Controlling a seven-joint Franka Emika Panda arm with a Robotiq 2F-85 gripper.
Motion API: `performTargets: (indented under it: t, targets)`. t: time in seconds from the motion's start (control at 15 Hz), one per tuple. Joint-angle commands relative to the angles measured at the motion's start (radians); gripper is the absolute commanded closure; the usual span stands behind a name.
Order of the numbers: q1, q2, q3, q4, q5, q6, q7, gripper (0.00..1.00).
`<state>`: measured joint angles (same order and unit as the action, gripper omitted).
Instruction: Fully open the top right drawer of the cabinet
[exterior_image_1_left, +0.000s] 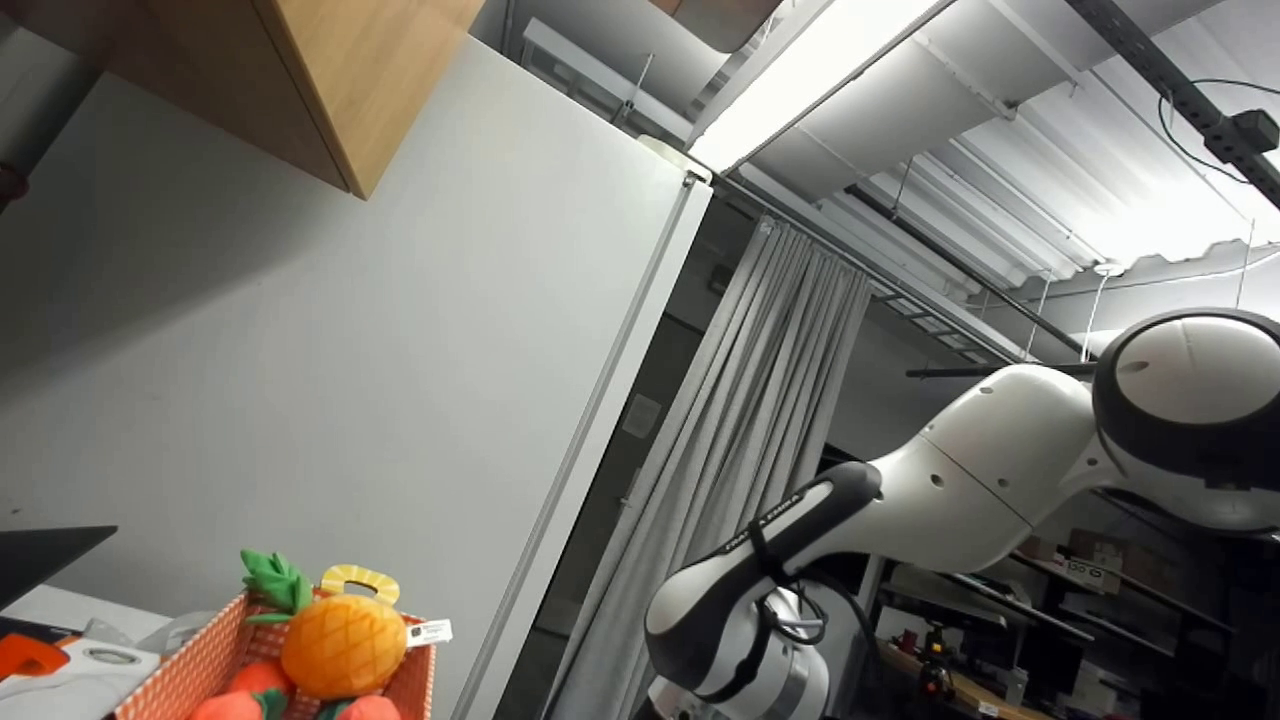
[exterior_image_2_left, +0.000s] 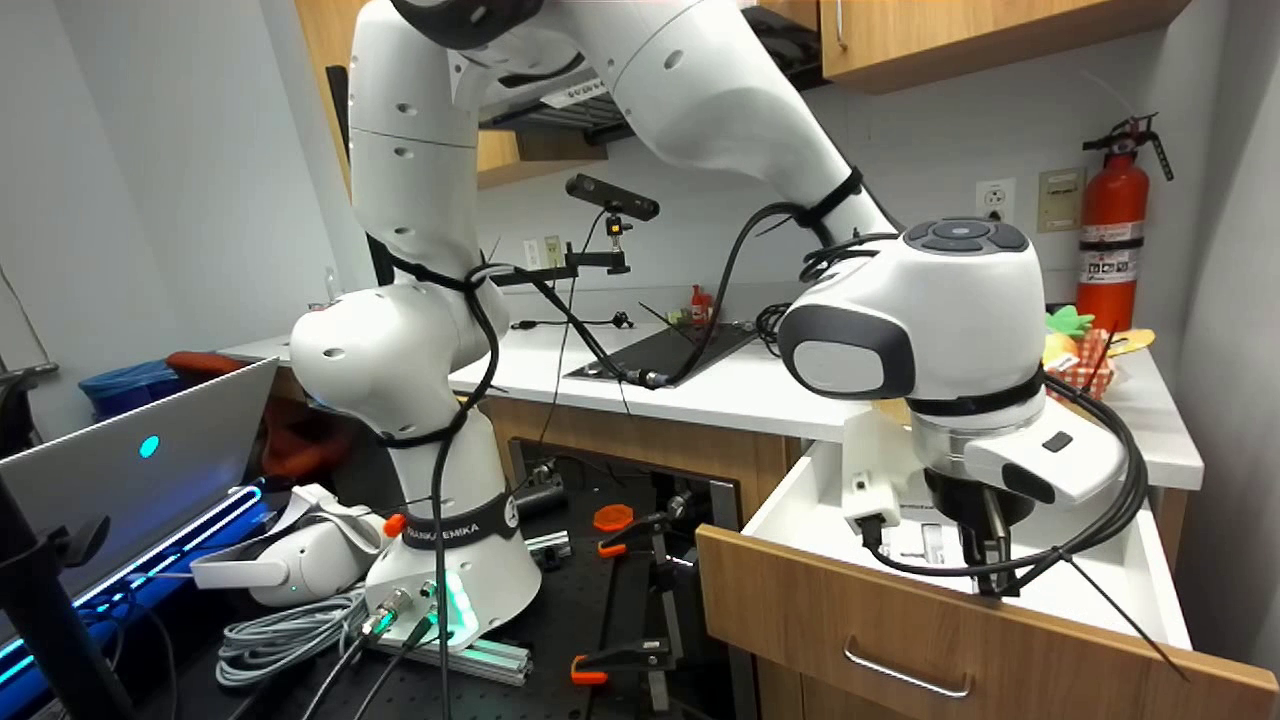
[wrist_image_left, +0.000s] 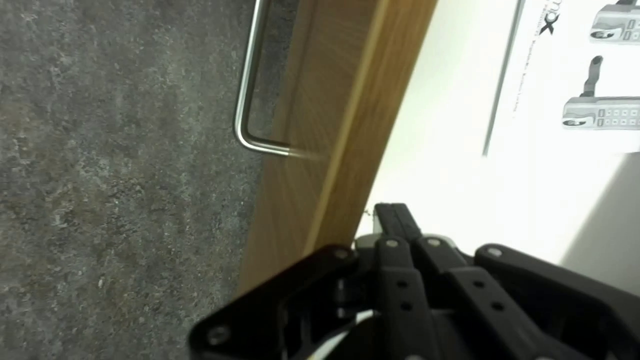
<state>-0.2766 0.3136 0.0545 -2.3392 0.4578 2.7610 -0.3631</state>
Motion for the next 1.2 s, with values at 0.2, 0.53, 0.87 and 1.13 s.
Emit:
performTargets:
  t: [0.2,0.53,0.87,1.13]
  targets:
    - [0.037,-0.098,-0.09,-0.044,-0.162,-0.067,0.148,1.0]
    - [0.052,-0.138,-0.147,-0.059,-0.249,-0.118,0.225,1.0]
    - [0.054,-0.17,-0.197,-0.072,-0.327,-0.151,0.276,1.0]
    - [0.061,-0.228,-0.199,-0.098,-0.34,-0.139,0.277,1.0]
